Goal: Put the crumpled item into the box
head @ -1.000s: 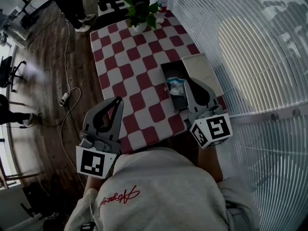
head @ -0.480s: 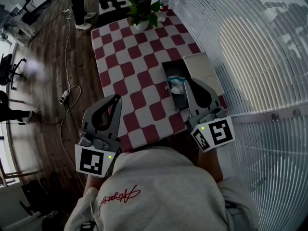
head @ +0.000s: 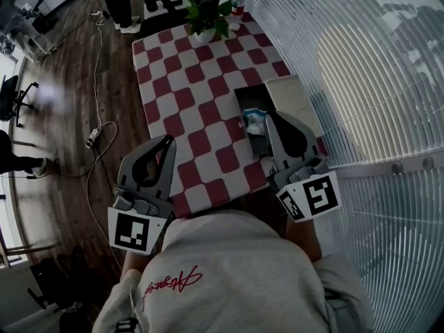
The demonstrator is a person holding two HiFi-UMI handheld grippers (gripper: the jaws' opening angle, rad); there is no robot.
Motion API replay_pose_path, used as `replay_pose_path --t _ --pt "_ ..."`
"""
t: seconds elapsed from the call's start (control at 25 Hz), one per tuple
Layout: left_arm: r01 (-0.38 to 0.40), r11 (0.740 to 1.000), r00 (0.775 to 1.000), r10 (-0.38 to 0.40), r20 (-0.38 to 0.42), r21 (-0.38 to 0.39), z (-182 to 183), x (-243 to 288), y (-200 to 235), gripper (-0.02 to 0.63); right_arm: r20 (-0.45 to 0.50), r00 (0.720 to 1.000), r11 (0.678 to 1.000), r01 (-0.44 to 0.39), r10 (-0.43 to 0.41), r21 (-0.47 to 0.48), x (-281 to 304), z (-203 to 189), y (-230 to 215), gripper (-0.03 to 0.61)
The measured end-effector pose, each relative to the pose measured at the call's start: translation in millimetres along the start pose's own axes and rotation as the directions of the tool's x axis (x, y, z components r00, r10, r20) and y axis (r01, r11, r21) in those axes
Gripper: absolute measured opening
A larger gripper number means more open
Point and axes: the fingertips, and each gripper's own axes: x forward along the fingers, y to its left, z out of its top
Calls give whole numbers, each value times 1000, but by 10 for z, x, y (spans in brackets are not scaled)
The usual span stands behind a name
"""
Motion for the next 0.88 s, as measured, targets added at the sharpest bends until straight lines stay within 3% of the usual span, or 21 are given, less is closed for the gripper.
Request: replay_pose_path --t 0.88 --pt "-7 1000 1000 7 0 13 28 -24 83 18 30 998 998 -60 61 -17 82 110 151 11"
